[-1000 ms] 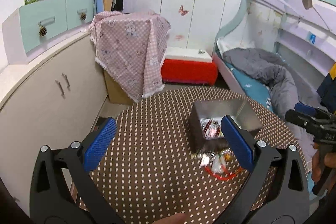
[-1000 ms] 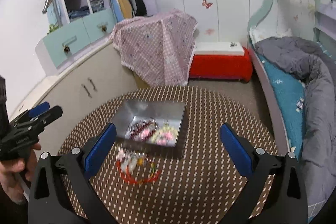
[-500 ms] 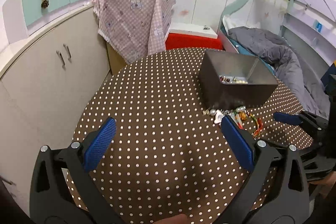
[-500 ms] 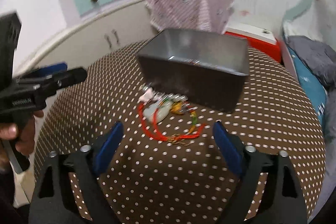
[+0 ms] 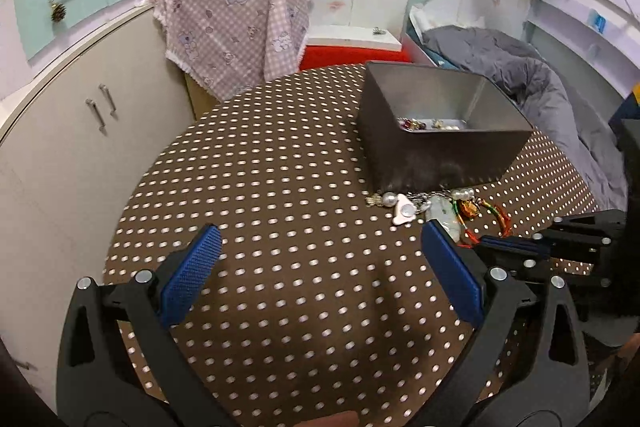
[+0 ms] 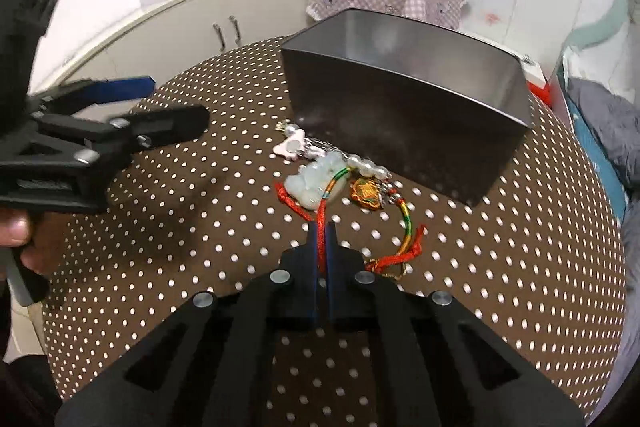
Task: Organize jewelry
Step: 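Grasp the red string bracelet with the right tool, then grasp the pale jade pendant with the left tool, then carry the pendant and string bracelet over the gray box and open both tools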
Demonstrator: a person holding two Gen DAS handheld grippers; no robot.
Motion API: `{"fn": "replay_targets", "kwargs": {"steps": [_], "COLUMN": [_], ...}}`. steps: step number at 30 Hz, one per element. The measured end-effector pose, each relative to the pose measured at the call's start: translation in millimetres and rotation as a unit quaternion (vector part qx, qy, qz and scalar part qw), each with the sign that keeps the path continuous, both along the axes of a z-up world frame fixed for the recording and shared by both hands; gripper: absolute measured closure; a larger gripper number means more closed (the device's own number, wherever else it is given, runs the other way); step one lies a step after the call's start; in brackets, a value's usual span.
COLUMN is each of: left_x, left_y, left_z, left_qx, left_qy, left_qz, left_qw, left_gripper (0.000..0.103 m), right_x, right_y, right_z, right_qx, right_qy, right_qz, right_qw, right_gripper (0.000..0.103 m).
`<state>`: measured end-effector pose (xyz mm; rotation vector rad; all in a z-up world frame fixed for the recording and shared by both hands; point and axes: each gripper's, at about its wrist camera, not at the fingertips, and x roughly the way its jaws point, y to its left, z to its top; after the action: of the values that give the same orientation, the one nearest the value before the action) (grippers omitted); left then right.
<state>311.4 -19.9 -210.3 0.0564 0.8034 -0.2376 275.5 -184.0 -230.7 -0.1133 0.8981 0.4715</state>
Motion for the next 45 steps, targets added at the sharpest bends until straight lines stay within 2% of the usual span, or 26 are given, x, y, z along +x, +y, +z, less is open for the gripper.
{"fn": "replay_targets", "kwargs": {"steps": [2, 7, 11, 14, 20, 25, 27, 29, 30, 31, 33, 35, 40, 45], "left_x": [5, 14, 12, 8, 4, 5, 6, 11, 13, 13, 11, 8, -8, -24], "left_y": [-10, -30, -36, -41, -59, -82, -91, -94, -94, -94, -92, -93, -78, -61], "left_z": [-4, -13, -15, -16, -19, -27, -32, -31, -32, -31, -29, -29, -26, -9], "left_qx": [0.009, 0.028, 0.023, 0.022, 0.018, 0.017, 0.034, 0.032, 0.029, 0.027, 0.023, 0.020, -0.022, -0.041], "left_qy": [0.004, 0.011, 0.015, 0.019, 0.026, 0.046, 0.042, 0.042, 0.042, 0.038, 0.033, 0.034, 0.041, 0.027], "left_qz": [-0.007, -0.019, -0.023, -0.031, -0.054, -0.056, -0.052, -0.047, -0.047, -0.048, -0.063, -0.074, -0.091, -0.094], "left_qw": [0.9999, 0.9994, 0.9994, 0.9991, 0.9981, 0.9972, 0.9972, 0.9975, 0.9976, 0.9978, 0.9972, 0.9965, 0.9947, 0.9944], "left_gripper": [0.006, 0.006, 0.006, 0.006, 0.008, 0.028, 0.028, 0.029, 0.033, 0.054, 0.070, 0.070, 0.070, 0.070], "right_x": [-3, -8, -15, -21, -18, -20, -21, -21, -21, -21, -24, -26, -30, -31], "right_y": [-12, -34, -43, -56, -65, -68, -68, -68, -69, -70, -74, -75, -79, -77], "right_z": [4, 14, 20, 28, 28, 26, 26, 26, 27, 28, 30, 33, 42, 59], "right_qx": [0.033, 0.076, 0.091, 0.127, 0.138, 0.143, 0.143, 0.144, 0.144, 0.145, 0.147, 0.145, 0.143, 0.136], "right_qy": [0.002, -0.003, -0.010, -0.017, -0.016, -0.014, -0.015, -0.015, -0.015, -0.017, -0.021, -0.024, -0.035, -0.052], "right_qz": [-0.015, -0.039, -0.048, -0.055, -0.069, -0.072, -0.072, -0.071, -0.071, -0.071, -0.071, -0.071, -0.073, -0.071], "right_qw": [0.999, 0.996, 0.995, 0.990, 0.988, 0.987, 0.987, 0.987, 0.987, 0.987, 0.986, 0.987, 0.986, 0.987], "right_gripper": [0.101, 0.101, 0.101, 0.101, 0.101, 0.101, 0.101, 0.101, 0.102, 0.102, 0.101, 0.102, 0.101, 0.101]}}
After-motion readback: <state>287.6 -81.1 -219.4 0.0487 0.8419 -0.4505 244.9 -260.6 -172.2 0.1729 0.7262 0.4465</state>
